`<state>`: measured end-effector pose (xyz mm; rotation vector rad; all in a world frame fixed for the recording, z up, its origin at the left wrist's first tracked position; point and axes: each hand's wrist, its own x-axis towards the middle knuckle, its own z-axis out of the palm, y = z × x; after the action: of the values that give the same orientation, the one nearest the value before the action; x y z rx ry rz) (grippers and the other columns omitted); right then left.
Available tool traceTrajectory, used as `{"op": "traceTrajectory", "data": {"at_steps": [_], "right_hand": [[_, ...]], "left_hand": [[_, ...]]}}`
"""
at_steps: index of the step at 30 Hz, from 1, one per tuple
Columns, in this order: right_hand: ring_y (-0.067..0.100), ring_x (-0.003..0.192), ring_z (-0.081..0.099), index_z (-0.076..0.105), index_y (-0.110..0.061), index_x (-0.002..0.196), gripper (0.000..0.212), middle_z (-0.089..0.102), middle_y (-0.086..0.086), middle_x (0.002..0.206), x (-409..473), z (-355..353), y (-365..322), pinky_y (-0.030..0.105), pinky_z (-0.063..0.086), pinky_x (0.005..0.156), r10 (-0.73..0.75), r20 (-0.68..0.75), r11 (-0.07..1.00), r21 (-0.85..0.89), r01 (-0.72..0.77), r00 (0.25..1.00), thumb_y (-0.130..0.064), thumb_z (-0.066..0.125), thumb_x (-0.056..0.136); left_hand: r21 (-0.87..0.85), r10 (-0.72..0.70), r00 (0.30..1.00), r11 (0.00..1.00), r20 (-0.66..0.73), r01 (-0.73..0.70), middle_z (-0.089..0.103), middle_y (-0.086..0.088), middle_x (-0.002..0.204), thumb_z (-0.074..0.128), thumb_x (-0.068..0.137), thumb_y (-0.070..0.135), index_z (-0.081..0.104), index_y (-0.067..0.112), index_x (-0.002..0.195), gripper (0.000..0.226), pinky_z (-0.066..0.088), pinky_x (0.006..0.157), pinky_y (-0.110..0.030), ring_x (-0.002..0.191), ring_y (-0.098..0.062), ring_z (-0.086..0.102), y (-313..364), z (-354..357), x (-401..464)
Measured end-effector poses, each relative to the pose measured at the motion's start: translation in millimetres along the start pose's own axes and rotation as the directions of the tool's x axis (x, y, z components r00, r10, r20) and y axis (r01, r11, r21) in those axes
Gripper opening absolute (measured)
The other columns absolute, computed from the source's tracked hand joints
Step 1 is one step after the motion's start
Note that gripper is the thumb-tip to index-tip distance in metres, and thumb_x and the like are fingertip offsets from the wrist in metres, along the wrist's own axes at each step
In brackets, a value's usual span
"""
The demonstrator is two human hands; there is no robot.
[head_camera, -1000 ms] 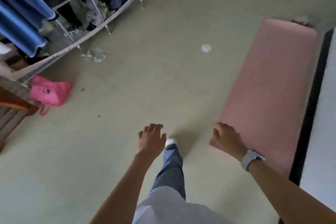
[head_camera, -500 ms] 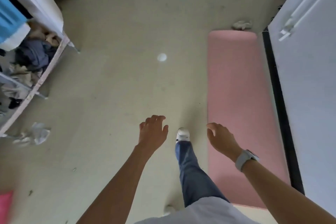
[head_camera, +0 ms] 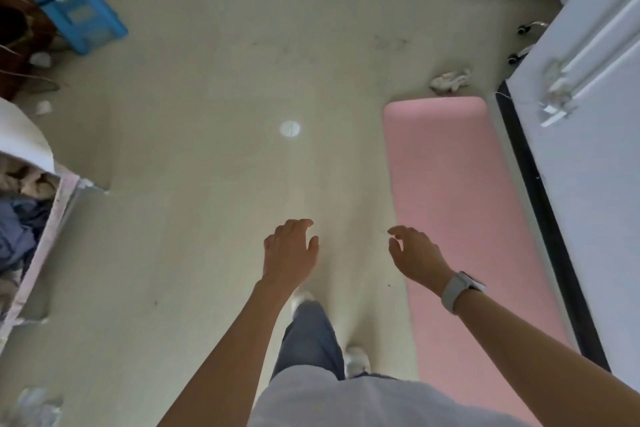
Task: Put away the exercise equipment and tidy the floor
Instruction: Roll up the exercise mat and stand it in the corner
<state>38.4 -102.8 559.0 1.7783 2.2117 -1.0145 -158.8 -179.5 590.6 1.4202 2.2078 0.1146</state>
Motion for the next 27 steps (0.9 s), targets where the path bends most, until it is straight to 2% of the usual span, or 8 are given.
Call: {"op": "traceTrajectory", "data": {"at_steps": [4, 9, 12, 16, 21, 27], "right_hand": [[0.028, 0.12, 0.047, 0.046, -0.017, 0.129, 0.035, 0.053, 0.008, 0.128, 116.2, -28.5, -35.3, 0.042, 0.037, 0.1, 0.034, -0.023, 0.999, 0.03, -0.034, 0.999, -0.024, 0.035, 0.096], [0.03, 0.118, 0.049, 0.048, -0.015, 0.126, 0.034, 0.055, 0.011, 0.128, 254.1, -73.5, -76.0, 0.043, 0.039, 0.101, 0.216, -0.003, 0.972, 0.093, -0.215, 0.976, -0.023, 0.037, 0.094], [0.032, 0.115, 0.051, 0.049, -0.01, 0.125, 0.034, 0.055, 0.014, 0.127, 321.9, -116.3, -105.6, 0.041, 0.041, 0.099, 0.253, -0.007, 0.953, 0.177, -0.248, 0.967, -0.02, 0.038, 0.095], [0.031, 0.114, 0.053, 0.05, -0.007, 0.125, 0.034, 0.056, 0.014, 0.127, 399.6, -167.4, -126.7, 0.033, 0.039, 0.096, 0.315, -0.072, 0.914, 0.292, -0.282, 0.946, -0.017, 0.038, 0.095], [0.031, 0.112, 0.055, 0.051, -0.008, 0.124, 0.033, 0.056, 0.016, 0.127, 516.6, -219.9, -111.9, 0.037, 0.042, 0.097, 0.435, -0.11, 0.834, 0.422, -0.355, 0.894, -0.016, 0.038, 0.095], [0.031, 0.109, 0.057, 0.046, -0.01, 0.129, 0.036, 0.053, 0.014, 0.13, 669.4, -291.8, -86.5, 0.042, 0.046, 0.096, 0.558, 0.006, 0.721, 0.492, -0.488, 0.83, -0.021, 0.034, 0.096]], "left_hand": [[0.025, 0.031, 0.999, 0.999, 0.023, -0.032, 0.049, -0.004, 0.136, 0.039, 0.097, 0.029, 0.043, 0.018, 0.134, 0.038, 0.035, 0.102, -0.035, 0.123, -0.023, 0.048, -9.4, -35.5, 128.8], [0.014, 0.109, 0.992, 0.994, 0.059, -0.11, 0.049, -0.005, 0.136, 0.04, 0.096, 0.028, 0.044, 0.018, 0.133, 0.038, 0.036, 0.102, -0.035, 0.123, -0.023, 0.047, -15.4, -99.2, 296.6], [0.03, 0.169, 0.984, 0.985, 0.062, -0.171, 0.051, -0.005, 0.135, 0.041, 0.096, 0.027, 0.046, 0.017, 0.132, 0.038, 0.036, 0.1, -0.035, 0.122, -0.024, 0.048, -2.9, -141.7, 386.8], [0.066, 0.246, 0.964, 0.965, 0.105, -0.254, 0.052, -0.005, 0.133, 0.042, 0.096, 0.027, 0.047, 0.017, 0.13, 0.037, 0.037, 0.098, -0.034, 0.12, -0.024, 0.049, 30.3, -177.3, 493.4], [0.102, 0.389, 0.898, 0.904, 0.205, -0.415, 0.053, -0.005, 0.132, 0.041, 0.096, 0.027, 0.046, 0.017, 0.131, 0.037, 0.039, 0.097, -0.032, 0.119, -0.022, 0.05, 95.4, -190.2, 643.1], [0.187, 0.491, 0.806, 0.803, 0.331, -0.566, 0.055, -0.005, 0.129, 0.042, 0.096, 0.025, 0.049, 0.016, 0.128, 0.034, 0.041, 0.095, -0.035, 0.114, -0.023, 0.054, 192.1, -211.4, 829.2]]}}
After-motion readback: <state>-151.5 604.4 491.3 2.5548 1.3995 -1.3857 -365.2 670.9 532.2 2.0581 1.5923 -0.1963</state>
